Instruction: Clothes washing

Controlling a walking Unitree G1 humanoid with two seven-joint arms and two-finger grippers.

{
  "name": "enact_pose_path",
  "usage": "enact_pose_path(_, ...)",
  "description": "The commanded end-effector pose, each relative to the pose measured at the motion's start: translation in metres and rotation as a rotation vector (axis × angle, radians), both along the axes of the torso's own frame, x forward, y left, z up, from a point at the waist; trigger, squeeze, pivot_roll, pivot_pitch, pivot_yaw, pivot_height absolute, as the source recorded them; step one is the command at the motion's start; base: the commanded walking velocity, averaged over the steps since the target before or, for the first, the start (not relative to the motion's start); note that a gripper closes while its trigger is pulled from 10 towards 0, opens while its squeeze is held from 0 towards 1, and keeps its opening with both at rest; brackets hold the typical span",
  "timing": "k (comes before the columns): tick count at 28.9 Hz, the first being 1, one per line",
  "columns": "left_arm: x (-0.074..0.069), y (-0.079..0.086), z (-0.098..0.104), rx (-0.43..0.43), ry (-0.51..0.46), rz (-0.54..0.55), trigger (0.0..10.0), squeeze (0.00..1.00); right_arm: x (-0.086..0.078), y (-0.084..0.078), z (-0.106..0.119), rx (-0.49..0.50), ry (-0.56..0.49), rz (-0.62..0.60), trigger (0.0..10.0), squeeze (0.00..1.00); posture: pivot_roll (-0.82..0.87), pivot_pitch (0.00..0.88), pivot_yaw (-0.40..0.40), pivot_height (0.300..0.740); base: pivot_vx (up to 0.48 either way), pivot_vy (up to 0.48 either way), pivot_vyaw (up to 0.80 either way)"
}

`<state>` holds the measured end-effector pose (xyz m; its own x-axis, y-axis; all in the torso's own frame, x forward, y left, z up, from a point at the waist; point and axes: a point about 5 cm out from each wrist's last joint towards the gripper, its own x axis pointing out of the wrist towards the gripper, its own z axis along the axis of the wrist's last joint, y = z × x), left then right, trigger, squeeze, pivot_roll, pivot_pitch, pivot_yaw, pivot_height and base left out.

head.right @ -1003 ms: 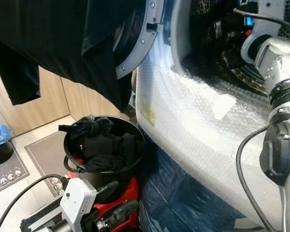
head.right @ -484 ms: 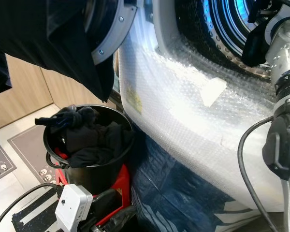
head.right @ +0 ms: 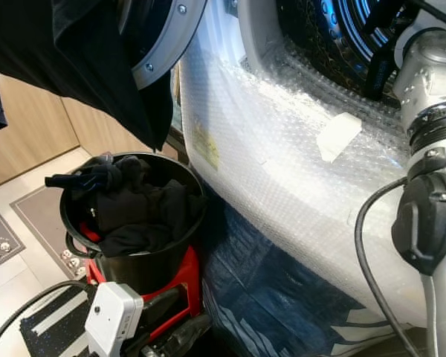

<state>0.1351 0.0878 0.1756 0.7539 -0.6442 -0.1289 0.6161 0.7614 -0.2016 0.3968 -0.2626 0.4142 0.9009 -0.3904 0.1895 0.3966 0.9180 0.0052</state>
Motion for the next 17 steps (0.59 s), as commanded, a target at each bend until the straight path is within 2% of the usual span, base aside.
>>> enact_pose_path(1, -0.003, -0.003, 0.004, -0.016, -0.004, -0.017, 10.0, 0.0, -0.004, -0.003, 0.01, 0.005, -0.016, -0.013, 10.0, 1.0, 0.04, 0.211, -0.174, 0.74, 0.0, 0.0, 0.0)
enact_pose_path(12, 0.001, -0.001, 0.005, -0.017, -0.014, -0.015, 10.0, 0.0, -0.005, -0.003, 0.013, 0.009, -0.025, -0.01, 10.0, 1.0, 0.04, 0.195, -0.169, 0.74, 0.0, 0.0, 0.0)
enact_pose_path(17, 0.009, 0.001, 0.005, 0.005, -0.045, -0.006, 10.0, 0.0, -0.008, -0.009, 0.017, 0.049, -0.057, 0.02, 10.0, 1.0, 0.05, 0.168, -0.16, 0.74, 0.0, 0.0, 0.0)
